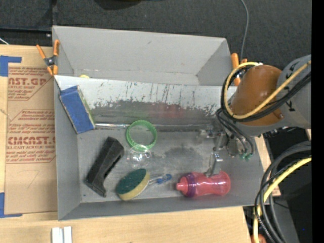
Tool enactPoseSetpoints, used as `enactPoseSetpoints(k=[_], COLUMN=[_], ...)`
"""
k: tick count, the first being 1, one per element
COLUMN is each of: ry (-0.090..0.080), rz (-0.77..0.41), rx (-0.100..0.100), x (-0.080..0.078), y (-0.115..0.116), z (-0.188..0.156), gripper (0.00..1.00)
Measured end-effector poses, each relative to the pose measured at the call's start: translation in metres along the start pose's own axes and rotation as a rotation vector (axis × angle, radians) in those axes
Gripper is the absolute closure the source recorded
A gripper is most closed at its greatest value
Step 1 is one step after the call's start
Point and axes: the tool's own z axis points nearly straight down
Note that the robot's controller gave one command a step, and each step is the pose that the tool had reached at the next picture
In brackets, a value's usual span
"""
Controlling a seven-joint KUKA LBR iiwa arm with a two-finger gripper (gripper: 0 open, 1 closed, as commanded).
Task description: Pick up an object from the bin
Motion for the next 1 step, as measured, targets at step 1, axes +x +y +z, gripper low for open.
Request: enactPoseSetpoints(k=[1], ry=[-0.008], rz=[-0.001], rx=[0.001], x=[-0.0021], y=[0.0004], z=[-0.0043], gripper=[0.0])
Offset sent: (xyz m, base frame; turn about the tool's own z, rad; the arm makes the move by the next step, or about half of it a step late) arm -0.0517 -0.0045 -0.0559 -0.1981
